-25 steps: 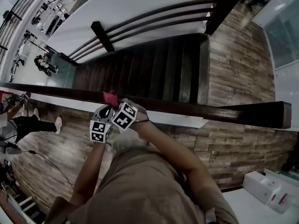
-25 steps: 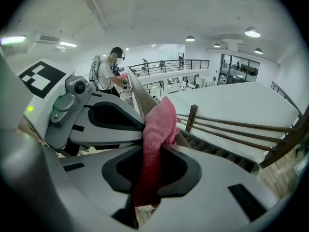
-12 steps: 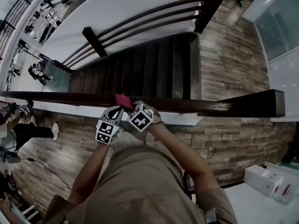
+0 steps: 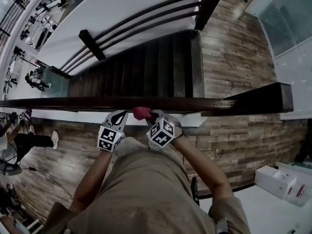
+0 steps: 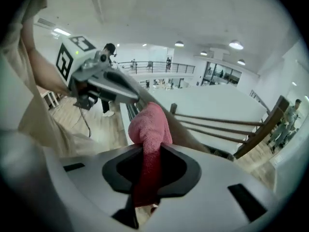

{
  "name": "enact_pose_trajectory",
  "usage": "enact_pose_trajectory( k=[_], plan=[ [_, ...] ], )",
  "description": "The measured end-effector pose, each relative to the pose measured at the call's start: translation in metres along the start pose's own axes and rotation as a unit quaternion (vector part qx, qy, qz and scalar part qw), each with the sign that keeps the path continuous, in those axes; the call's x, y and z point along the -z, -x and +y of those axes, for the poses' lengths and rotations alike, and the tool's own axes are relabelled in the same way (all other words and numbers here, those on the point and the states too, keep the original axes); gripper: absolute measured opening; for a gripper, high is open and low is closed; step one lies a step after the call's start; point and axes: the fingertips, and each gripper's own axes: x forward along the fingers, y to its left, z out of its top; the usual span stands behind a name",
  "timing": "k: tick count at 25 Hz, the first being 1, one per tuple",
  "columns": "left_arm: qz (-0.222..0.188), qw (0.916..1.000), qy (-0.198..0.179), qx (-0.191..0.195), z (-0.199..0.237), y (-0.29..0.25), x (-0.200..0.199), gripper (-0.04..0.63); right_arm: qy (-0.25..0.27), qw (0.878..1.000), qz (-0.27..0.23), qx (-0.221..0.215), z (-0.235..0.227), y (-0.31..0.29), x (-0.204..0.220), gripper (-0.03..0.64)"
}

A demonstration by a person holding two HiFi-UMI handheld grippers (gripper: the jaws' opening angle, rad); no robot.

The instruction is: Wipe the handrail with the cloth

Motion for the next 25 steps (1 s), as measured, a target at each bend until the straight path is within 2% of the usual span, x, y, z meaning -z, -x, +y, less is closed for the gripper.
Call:
enact_pose_trajectory(
  k=[2, 4, 6, 8, 10, 15, 21, 25],
  plan=[
    [-0.003, 1.0000, 0.006, -0.005, -0.002, -0.001, -0.001, 0.015, -0.014, 0.999, -0.038, 0.018, -0.012, 0.007, -0.022, 0.081],
    [-0.005, 0.9999, 0.009, -0.013, -0.001, -0.001, -0.003, 0.015, -0.023, 0.998, -0.058, 0.016, -0.016, 0.003, -0.043, 0.081],
    [-0.003, 0.9997, 0.010, -0.022, 0.002, 0.000, -0.003, 0.015, -0.015, 0.998, -0.058, 0.006, -0.013, -0.010, -0.061, 0.081],
    [0.001, 0.9994, 0.010, -0.032, 0.005, 0.002, -0.002, 0.015, -0.002, 0.999, -0.035, 0.000, -0.009, -0.031, -0.064, 0.081],
    [0.002, 0.9992, 0.012, -0.039, 0.007, 0.005, -0.003, 0.015, -0.002, 1.000, -0.018, -0.006, -0.008, -0.044, -0.056, 0.081],
    [-0.004, 0.9991, 0.012, -0.039, 0.007, 0.008, -0.008, 0.015, -0.051, 0.998, -0.029, 0.010, -0.023, -0.024, -0.031, 0.081],
    [-0.010, 0.9999, 0.002, -0.009, -0.014, -0.009, -0.018, 0.015, -0.130, 0.991, -0.024, 0.013, -0.052, 0.002, 0.001, 0.081],
    [-0.017, 0.9997, -0.009, 0.013, -0.032, -0.021, -0.030, 0.015, -0.195, 0.980, -0.028, 0.026, -0.082, 0.025, 0.034, 0.083]
  ],
)
